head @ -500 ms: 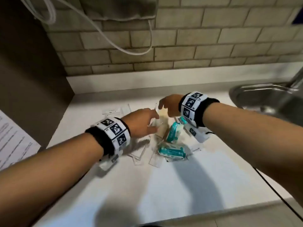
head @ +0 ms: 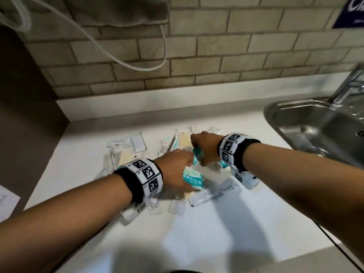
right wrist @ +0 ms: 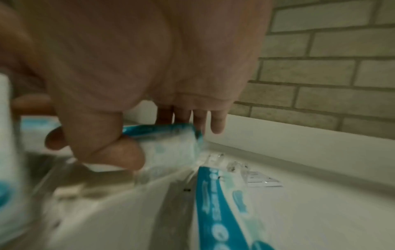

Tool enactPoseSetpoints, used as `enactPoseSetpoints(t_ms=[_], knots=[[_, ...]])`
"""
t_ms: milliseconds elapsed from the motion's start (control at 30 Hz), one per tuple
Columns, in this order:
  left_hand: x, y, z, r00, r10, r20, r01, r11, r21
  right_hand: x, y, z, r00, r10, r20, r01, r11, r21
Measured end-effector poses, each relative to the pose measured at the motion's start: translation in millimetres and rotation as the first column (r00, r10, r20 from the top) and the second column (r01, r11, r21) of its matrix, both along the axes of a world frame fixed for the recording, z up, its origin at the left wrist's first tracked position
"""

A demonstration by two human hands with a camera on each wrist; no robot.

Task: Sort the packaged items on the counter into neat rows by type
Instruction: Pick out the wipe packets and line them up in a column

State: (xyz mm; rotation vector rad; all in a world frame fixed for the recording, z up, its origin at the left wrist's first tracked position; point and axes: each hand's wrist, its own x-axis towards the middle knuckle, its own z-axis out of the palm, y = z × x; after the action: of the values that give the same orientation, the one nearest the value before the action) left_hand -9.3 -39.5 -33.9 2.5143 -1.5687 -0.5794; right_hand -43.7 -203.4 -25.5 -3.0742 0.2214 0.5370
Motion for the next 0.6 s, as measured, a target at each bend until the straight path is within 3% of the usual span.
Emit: enactPoseSetpoints(t_ms=[67,133,267,333,467,600], knots=[[20,-7,7,0.987,0.072,-0.145,-0.085,0.993,-0.082,1,-12,6,0.978,-0.161,0.135,0.138,0.977,0.165],[40,-13,15,0.976,0.146,-0.159,-0.176,0.965,-0.193,2,-25,8,0.940,-0.260,0.223,0.208,0.950,0.232],[76,-30,19,0.930,0.351,-0.114,-0.365,0.831,-0.419,-5,-42,2,0.924,-0.339,0.178,0.332,0.941,0.070],[89,-38,8,0.893,0.446,-0.061,-0.437,0.824,-0.362,-5,-43,-7,0.930,-0.361,0.068,0.359,0.932,0.047],[95,-47,-29,0.864,0.485,0.132,-0.487,0.873,-0.020,-4,-36,-18,0.936,-0.351,-0.006,0.351,0.936,0.035],[92,-49,-42,0.851,0.524,0.037,-0.522,0.852,-0.045,3,-22,-4,0.970,-0.242,0.019,0.242,0.970,-0.001]])
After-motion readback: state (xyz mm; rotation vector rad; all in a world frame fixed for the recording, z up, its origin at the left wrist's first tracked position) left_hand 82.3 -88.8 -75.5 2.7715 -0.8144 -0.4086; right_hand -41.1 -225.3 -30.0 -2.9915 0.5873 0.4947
